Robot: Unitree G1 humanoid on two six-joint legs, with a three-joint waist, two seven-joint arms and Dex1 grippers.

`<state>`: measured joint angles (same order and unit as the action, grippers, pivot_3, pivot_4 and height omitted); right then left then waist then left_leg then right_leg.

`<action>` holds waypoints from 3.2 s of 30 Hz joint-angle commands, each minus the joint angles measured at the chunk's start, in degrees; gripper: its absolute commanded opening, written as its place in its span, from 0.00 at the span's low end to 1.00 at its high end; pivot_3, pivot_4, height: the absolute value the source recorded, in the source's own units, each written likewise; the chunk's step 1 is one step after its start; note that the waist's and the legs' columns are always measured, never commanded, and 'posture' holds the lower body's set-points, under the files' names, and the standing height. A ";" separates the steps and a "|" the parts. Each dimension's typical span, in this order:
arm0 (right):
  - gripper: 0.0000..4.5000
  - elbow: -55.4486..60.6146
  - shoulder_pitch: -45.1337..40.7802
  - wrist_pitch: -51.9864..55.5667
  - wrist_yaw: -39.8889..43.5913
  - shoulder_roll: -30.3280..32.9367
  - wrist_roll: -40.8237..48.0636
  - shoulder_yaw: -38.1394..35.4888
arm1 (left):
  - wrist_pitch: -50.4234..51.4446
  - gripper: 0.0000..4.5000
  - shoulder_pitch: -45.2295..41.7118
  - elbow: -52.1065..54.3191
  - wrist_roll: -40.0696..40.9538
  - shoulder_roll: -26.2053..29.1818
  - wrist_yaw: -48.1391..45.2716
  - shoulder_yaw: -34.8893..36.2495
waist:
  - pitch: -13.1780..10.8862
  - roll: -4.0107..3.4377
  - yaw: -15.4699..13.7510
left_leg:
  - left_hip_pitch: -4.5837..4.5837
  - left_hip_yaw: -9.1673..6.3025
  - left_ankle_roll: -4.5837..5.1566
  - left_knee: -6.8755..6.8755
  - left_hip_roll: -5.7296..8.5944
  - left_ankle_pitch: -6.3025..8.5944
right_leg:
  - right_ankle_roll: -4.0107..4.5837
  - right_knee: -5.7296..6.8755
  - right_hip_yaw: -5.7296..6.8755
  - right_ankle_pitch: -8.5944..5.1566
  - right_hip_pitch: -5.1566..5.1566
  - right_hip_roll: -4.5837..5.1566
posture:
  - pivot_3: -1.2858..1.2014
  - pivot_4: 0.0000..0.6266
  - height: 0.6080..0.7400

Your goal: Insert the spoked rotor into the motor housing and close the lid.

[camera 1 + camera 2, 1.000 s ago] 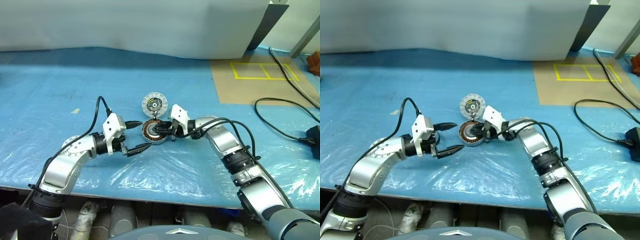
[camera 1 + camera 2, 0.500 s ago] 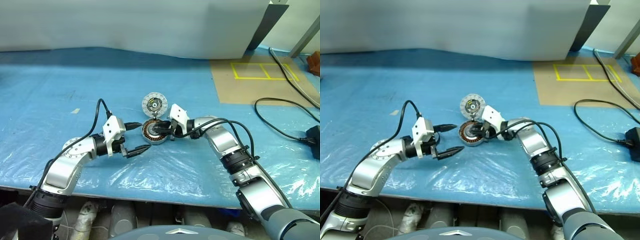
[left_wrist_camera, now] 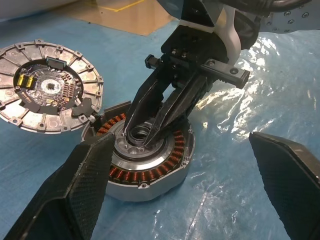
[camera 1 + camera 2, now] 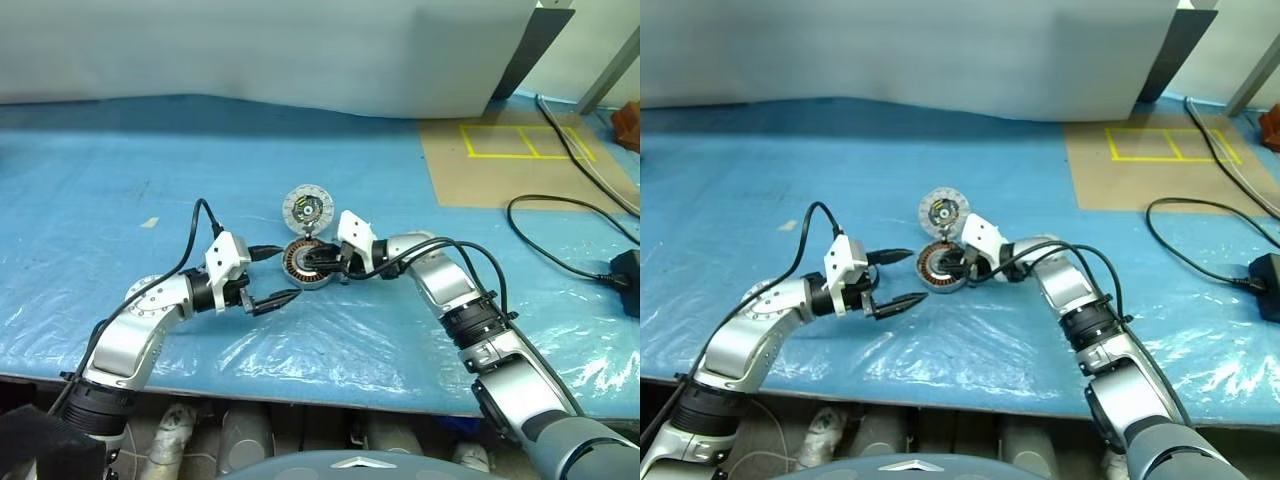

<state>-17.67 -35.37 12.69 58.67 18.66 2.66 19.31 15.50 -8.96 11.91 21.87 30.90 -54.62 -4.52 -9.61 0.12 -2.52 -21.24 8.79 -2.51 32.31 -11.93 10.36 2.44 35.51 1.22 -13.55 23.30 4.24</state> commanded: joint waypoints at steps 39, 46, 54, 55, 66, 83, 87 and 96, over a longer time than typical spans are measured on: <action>0.56 2.52 0.63 0.49 3.10 0.29 -0.04 0.91 | -2.66 1.00 -0.43 -0.86 -0.12 -0.81 -0.56 0.12 | 0.00 0.00 -0.01 | 0.01 0.00 0.00 0.00 0.00 0.00 | 0.00 0.00 -0.01 0.00 -0.01 0.00 | 0.52 0.24 1.00; 0.56 1.90 -1.20 0.71 2.08 0.51 0.68 -1.27 | -1.24 1.00 -0.87 0.37 0.25 -0.72 -0.17 0.29 | 0.00 0.00 -0.02 | 0.00 0.00 0.00 0.00 0.00 0.00 | 0.00 0.01 0.00 0.00 0.00 0.00 | 0.52 0.24 1.00; 0.52 6.05 -4.15 9.31 1.33 -2.86 9.85 -8.31 | 0.00 1.00 -0.83 1.27 0.98 -0.65 0.03 0.83 | 0.00 0.00 0.08 | -0.01 0.00 0.01 -0.01 -0.02 0.00 | 0.00 0.01 -0.01 0.00 0.02 -0.01 | 0.52 0.24 1.00; 0.48 5.87 -4.24 9.32 1.02 -3.09 9.80 -8.38 | -0.02 1.00 -0.80 1.20 1.00 -0.65 -0.03 0.88 | 0.00 0.00 0.05 | 0.00 0.00 0.00 -0.01 -0.03 0.00 | 0.01 0.01 0.00 0.00 0.02 -0.02 | 0.52 0.24 1.00; 0.01 4.67 0.37 10.08 0.50 -4.06 8.98 -5.41 | -2.08 1.00 0.42 -0.36 0.51 -0.88 -0.47 0.81 | 0.00 0.00 -0.07 | -0.07 0.00 -0.01 -0.02 0.00 0.00 | 0.01 -0.06 0.01 0.00 0.03 0.00 | 0.52 0.24 1.00; 0.01 3.17 1.06 11.75 1.15 -4.05 12.17 -6.97 | 1.47 1.00 -0.92 2.70 1.29 -0.94 0.86 0.65 | 0.03 -0.01 -0.01 | 0.16 0.00 0.00 -0.01 0.00 0.01 | 0.00 -0.03 -0.01 0.00 -0.17 0.01 | 0.52 0.24 1.00; 0.01 6.47 -2.07 19.23 0.21 -6.08 19.24 -12.09 | 2.59 1.00 -1.30 3.79 1.45 -1.28 1.62 0.20 | 0.01 -0.04 0.09 | -0.04 0.00 0.00 -0.02 -0.01 0.00 | 0.01 -0.03 0.00 0.00 0.03 0.00 | 0.52 0.24 1.00; 0.01 1.71 2.55 7.73 -0.12 -0.90 3.81 2.04 | 3.74 1.00 -1.55 4.48 1.99 -1.29 2.10 0.60 | 0.01 -0.06 -0.18 | -0.13 0.00 -0.02 -0.07 0.02 -0.01 | 0.01 -0.09 0.05 0.00 0.07 0.03 | 0.52 0.24 1.00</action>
<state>-14.91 -33.46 21.17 58.32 16.75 8.93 19.33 19.39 -10.27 14.37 22.75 29.39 -52.27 -4.53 -9.60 0.06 -2.70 -21.33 8.80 -2.53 32.25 -11.88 10.35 2.44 35.42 1.23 -13.56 23.36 4.28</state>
